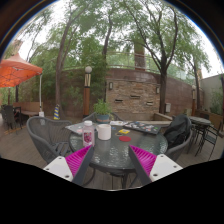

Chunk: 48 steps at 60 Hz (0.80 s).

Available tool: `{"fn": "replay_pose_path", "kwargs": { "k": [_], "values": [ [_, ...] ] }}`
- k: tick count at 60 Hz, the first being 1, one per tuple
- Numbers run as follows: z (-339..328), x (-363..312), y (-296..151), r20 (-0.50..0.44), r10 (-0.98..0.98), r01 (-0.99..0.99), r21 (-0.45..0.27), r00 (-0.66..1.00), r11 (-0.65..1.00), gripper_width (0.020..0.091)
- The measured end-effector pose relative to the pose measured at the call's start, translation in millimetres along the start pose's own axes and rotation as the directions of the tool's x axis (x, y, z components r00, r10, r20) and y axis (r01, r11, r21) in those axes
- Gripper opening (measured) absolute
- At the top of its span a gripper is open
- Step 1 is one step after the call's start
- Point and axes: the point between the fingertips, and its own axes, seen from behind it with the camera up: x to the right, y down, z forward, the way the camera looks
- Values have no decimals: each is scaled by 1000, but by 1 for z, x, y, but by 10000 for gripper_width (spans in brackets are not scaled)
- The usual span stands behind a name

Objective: Pour water

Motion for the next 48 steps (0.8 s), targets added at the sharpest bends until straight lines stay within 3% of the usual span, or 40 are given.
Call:
{"fn": "replay_pose_path", "kwargs": {
  "k": [17, 27, 48],
  "values": [
    [15, 4, 7, -4, 8, -8, -14, 1000, 1000, 831],
    [49, -8, 38, 40, 108, -104, -85, 993, 991, 832],
    [177, -93, 37, 84, 93, -92, -17, 992, 996, 837]
  ]
}}
